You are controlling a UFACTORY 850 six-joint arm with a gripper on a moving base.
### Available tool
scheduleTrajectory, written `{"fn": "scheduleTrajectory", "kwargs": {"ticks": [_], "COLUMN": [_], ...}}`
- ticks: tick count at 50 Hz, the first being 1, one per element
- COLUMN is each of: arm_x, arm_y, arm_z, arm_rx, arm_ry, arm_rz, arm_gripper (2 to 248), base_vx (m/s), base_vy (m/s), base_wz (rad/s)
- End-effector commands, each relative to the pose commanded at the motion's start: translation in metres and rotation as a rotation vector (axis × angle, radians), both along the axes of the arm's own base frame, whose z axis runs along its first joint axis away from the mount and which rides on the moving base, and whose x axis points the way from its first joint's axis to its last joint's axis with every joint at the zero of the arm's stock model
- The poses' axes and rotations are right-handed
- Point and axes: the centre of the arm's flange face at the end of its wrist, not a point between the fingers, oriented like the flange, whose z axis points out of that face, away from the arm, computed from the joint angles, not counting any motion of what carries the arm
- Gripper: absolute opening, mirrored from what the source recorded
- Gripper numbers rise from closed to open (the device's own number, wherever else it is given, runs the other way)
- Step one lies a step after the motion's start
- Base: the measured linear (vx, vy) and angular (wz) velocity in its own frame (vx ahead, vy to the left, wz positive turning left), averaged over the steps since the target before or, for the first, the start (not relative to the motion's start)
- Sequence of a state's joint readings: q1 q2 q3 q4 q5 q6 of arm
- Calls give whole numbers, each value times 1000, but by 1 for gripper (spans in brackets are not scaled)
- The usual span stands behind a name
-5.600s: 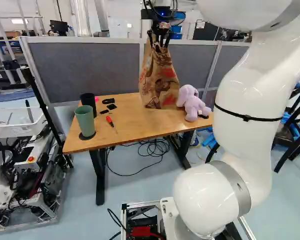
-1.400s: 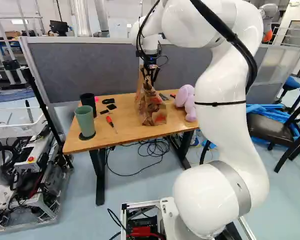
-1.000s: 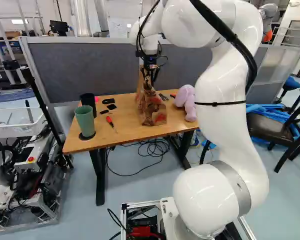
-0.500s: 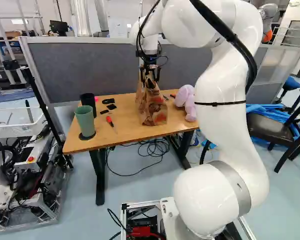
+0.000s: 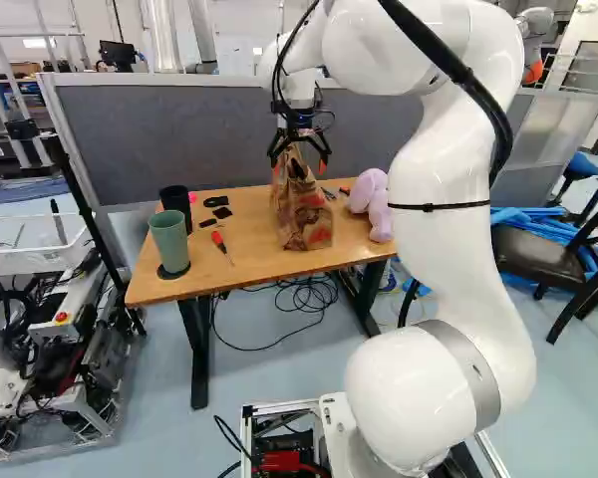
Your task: Pick up the bag on the ground and place it on the table
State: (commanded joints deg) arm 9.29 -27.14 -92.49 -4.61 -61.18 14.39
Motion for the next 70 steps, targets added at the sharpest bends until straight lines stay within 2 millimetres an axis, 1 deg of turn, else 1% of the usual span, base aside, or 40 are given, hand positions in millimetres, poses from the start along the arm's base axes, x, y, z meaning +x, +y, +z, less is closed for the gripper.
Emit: {"fn": "scheduleTrajectory", "kwargs": {"ticks": [66, 70], "arm_x": [0, -1], "arm_y": [0, 0], "arm_z": [0, 3], "arm_rx": [0, 1], "arm_ry": [0, -4], "arm_rz": [0, 0], "arm_gripper": [247, 247], "base_vx": [0, 0], "base_vy": [0, 0], "base_wz": [0, 0]}}
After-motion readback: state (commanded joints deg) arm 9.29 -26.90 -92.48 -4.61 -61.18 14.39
